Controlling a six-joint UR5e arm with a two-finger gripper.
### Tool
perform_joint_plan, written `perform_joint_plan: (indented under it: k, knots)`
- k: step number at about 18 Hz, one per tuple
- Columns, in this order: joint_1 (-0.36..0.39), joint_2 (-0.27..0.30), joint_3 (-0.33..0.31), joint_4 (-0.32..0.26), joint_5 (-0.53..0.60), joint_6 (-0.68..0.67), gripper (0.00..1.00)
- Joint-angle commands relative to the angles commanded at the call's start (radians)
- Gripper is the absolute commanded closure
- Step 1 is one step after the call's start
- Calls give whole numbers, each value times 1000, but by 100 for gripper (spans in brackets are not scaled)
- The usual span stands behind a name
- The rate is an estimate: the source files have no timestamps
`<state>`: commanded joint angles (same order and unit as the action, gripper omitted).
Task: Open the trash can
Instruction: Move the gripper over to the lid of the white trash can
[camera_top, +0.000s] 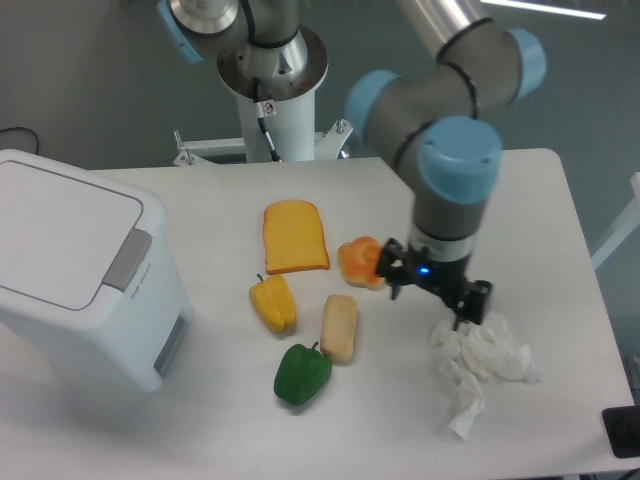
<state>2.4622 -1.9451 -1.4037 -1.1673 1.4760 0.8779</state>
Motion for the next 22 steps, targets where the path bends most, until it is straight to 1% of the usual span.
perform_joint_plan:
  k: [2, 4, 6, 7, 11, 13, 16, 18, 22]
  knots:
    - [-17, 6, 5, -2, -55, -71, 0]
    - [-31, 47, 3, -3, -103, -126, 0]
    - [-52, 66, 3, -3, -144, -199, 0]
    - [-67, 87, 3, -3, -163, -239, 0]
    - [-123, 123, 22, -2, -246, -411, 0]
    - [-150, 124, 28, -2, -266, -477, 0]
    - [-170, 124, 29, -2, -279, -531, 0]
    - [-172, 127, 25, -3, -298, -537, 0]
    - [-196, 141, 9, -6, -299, -568, 0]
